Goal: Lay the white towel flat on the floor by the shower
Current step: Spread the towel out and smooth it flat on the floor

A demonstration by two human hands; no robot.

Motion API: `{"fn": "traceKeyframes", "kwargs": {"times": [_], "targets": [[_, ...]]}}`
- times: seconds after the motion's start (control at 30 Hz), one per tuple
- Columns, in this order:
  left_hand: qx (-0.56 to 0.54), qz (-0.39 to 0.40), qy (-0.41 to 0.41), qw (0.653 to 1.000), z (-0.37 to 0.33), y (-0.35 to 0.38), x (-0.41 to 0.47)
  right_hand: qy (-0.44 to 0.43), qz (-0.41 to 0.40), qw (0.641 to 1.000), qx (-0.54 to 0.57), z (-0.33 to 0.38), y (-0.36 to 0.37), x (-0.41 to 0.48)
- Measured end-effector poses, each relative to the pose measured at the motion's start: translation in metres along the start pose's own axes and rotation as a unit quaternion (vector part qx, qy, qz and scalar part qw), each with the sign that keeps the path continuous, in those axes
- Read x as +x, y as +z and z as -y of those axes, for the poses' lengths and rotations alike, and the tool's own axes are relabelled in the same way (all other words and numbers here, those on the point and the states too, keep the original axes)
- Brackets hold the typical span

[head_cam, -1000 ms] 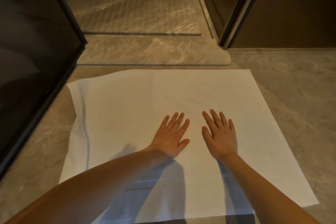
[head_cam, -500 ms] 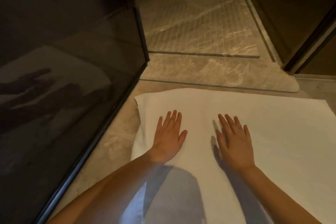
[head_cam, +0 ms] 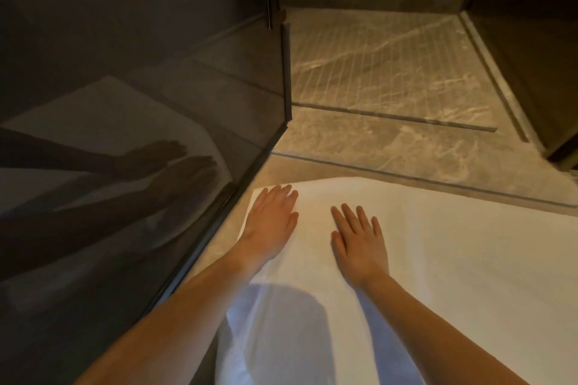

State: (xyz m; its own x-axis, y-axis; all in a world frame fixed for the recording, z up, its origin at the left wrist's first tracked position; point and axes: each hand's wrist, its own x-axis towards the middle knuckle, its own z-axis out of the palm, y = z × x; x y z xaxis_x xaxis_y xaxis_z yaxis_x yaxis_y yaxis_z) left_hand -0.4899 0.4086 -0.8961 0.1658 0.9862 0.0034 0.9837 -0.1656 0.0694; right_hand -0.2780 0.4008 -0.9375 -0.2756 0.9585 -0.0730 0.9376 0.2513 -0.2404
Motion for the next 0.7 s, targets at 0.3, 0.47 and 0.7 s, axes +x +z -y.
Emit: {"fn": "traceKeyframes", "kwargs": {"times": [0.3, 0.47, 0.7], "targets": [[-0.082, 0.006, -0.069, 0.994, 0.033, -0.009, 0.032, -0.006, -0.029, 0.999, 0.019, -0.003, 0.005, -0.002], [-0.105, -0.128, 0.036, 0.986, 0.026, -0.013, 0.010, 0.005, -0.102, 0.987, 0.122, 0.002, -0.005, -0.008], [-0.018, -0.097, 0.236, 0.967, 0.000, 0.011, -0.044, -0.023, -0.174, 0.973, 0.149, 0.003, -0.006, -0.012]]}}
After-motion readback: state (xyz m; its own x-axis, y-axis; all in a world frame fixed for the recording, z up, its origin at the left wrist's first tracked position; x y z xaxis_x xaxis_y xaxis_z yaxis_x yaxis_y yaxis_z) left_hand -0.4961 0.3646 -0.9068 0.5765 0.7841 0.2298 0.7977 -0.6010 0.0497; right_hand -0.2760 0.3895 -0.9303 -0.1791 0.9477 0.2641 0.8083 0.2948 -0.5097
